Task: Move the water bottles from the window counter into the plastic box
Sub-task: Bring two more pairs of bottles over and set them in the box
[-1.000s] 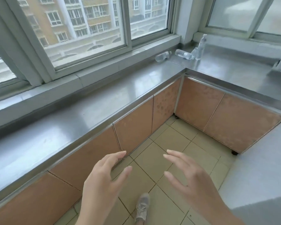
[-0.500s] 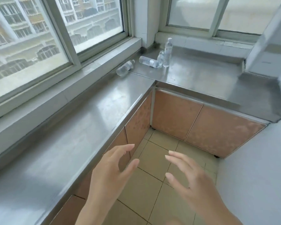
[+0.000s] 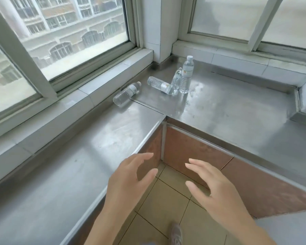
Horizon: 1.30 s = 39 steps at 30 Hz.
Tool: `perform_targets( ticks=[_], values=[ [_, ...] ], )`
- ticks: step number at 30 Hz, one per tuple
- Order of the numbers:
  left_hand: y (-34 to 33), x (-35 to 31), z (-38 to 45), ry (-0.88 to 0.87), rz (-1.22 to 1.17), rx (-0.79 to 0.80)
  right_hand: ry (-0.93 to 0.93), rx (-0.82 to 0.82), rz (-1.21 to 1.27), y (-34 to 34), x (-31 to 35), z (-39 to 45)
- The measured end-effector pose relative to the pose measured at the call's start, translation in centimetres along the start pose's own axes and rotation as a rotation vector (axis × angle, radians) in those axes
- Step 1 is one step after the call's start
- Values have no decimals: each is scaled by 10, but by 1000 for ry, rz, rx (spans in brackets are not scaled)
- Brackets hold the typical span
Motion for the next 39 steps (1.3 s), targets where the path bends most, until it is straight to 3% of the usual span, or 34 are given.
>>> perform_targets(
  ticks=[11,26,31,39],
  values=[
    [-9,21,203,62,-10,-72,54,72,-19,-6,-48,215],
    [-49,109,482,269,-246,11,-117,218,27,-72,-103,447],
    [-81,147,536,399,-33,-48,-114,323,29,-88,-118,497],
    [-90,163,572,388,300,-2,-86,403,33,-104,-125,533]
  ],
)
Point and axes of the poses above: each hand's wrist, its own z-axis towards the middle knuckle, its own y-axis out of the back of the hand, x = y × z, the point moved 2 cm from there along z, towards the middle knuckle, and after that the axes turned 12 degrees about z, right-handed, at the moved point
